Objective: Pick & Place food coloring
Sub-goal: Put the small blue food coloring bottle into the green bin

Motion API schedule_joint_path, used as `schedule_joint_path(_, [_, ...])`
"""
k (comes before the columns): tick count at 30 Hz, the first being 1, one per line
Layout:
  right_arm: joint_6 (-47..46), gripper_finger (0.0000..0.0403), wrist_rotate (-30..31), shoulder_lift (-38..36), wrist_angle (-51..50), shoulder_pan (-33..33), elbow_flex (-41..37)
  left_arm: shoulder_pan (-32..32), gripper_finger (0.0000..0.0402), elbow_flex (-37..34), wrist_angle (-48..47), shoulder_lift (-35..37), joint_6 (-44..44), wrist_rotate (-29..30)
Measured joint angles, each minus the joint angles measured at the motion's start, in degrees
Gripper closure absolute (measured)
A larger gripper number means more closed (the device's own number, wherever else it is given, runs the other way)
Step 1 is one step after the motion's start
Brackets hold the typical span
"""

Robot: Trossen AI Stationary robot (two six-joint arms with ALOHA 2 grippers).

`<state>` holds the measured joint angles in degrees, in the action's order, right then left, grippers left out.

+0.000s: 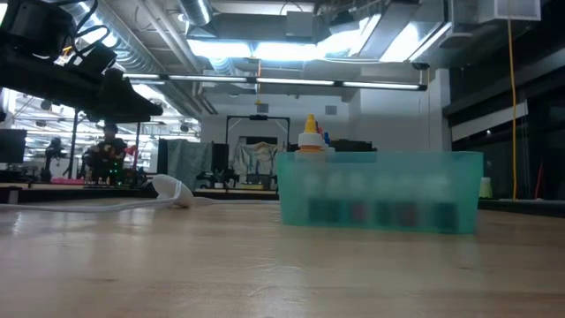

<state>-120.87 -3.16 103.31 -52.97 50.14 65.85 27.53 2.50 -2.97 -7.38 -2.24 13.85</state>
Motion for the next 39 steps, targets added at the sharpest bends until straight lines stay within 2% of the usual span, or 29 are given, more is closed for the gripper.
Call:
schedule_joint_path(10, [3.7, 0.0344, 0.5, 0.0, -0.1, 0.0, 0.0, 0.0, 0.0041, 0.0, 0.0, 0.0, 0.0, 0.0])
schedule_joint_path(17, [13.0, 0.0329, 0.7, 0.0, -2.0, -2.6, 2.2, 0.0, 0.0041, 0.0, 0.0, 0.0, 0.0, 0.0])
schedule_joint_path(24, [23.9, 0.0341, 0.6, 0.0, -6.2, -6.3, 6.8, 0.0, 0.0041, 0.0, 0.0, 0.0, 0.0, 0.0])
schedule_joint_path(28, [29.9, 0.0330, 0.6, 0.0, -11.5, -9.0, 10.7, 0.0, 0.0041, 0.0, 0.0, 0.0, 0.0, 0.0])
schedule_joint_path(39, [47.0, 0.0333, 2.1, 0.0, -23.4, -17.5, 24.3, 0.0, 0.0041, 0.0, 0.0, 0.0, 0.0, 0.0])
